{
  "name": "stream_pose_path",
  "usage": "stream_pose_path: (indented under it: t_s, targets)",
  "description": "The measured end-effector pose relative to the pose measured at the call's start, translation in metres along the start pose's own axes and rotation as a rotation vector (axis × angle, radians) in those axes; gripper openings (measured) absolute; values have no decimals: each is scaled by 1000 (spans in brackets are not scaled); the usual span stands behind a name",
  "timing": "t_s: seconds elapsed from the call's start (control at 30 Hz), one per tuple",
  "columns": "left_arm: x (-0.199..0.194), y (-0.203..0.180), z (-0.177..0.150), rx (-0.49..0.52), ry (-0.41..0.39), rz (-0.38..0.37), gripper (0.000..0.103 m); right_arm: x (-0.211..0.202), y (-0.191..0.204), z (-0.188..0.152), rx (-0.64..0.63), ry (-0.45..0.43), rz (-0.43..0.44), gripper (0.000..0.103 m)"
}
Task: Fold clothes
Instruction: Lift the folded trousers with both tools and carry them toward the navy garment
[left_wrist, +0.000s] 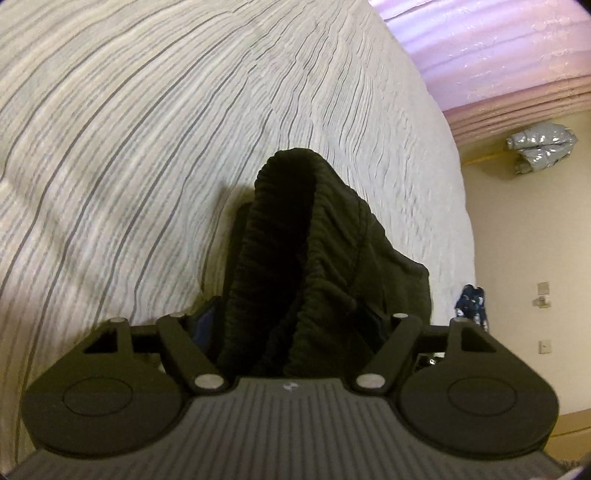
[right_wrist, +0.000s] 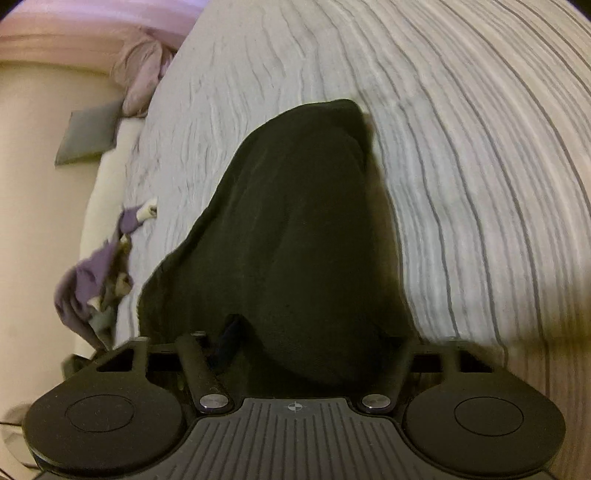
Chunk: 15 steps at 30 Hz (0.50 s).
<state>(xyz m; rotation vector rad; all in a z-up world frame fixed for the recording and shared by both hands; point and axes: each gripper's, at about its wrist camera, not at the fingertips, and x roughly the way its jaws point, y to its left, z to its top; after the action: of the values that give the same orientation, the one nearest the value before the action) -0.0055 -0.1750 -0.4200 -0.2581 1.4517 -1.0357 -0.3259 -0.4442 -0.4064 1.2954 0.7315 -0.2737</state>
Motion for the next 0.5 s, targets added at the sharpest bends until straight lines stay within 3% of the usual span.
stream_pose_path:
  t_s: [0.03, 0.17, 0.2, 0.3, 0.4, 0.43, 0.5]
  targets:
    - [-1, -6, -1, 5, -7, 13, 70, -5, 1, 1, -9, -2, 21, 27]
    - [5, -33, -10, 23, 9, -31, 60, -35, 11, 3, -95, -23, 60, 24]
    - [11, -42, -14, 27, 22, -54, 60, -48, 7, 5, -91, -45, 56, 24]
    - [45, -68, -22, 105, 55, -26, 63, -84, -17, 11, -63, -92, 25, 25]
    - [66, -70, -23, 102, 23, 10, 72, -89, -43, 15, 2, -42, 4, 29]
    - [67, -65, -23, 87, 25, -1, 73, -87, -47, 16, 19, -42, 9, 40]
    - [69, -56, -23, 56, 29, -22, 74, -82, -52, 19, 46, -52, 24, 48]
